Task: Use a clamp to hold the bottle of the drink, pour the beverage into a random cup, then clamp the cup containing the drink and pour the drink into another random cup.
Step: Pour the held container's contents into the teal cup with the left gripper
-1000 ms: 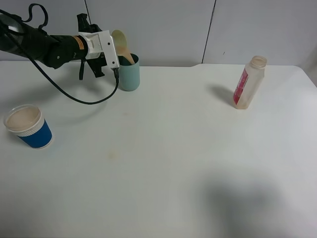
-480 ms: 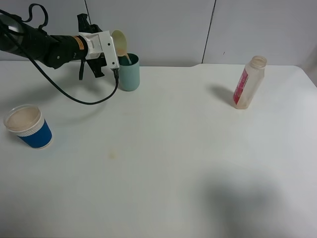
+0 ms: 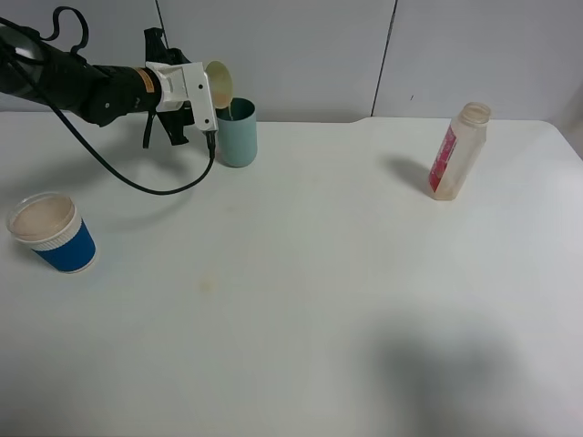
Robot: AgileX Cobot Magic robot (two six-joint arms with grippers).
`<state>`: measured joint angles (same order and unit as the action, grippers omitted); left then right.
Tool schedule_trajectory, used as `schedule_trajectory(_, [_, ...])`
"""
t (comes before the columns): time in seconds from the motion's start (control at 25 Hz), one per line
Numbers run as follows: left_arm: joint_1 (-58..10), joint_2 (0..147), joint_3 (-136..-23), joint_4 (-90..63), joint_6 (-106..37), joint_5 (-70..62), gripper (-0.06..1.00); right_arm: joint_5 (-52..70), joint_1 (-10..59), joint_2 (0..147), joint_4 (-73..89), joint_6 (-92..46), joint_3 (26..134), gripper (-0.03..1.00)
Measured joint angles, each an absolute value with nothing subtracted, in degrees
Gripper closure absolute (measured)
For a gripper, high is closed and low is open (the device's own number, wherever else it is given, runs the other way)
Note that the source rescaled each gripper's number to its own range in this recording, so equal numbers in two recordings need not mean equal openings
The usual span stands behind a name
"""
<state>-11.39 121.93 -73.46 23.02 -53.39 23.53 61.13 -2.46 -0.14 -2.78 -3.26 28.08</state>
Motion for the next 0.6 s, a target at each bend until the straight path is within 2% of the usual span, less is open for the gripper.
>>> schedule_trajectory(0.6, [-11.4, 121.9, -73.5, 22.9, -55.2, 23.5, 0.91, 61.1, -2.5, -0.1, -2.8, -3.3, 28.1, -0.03])
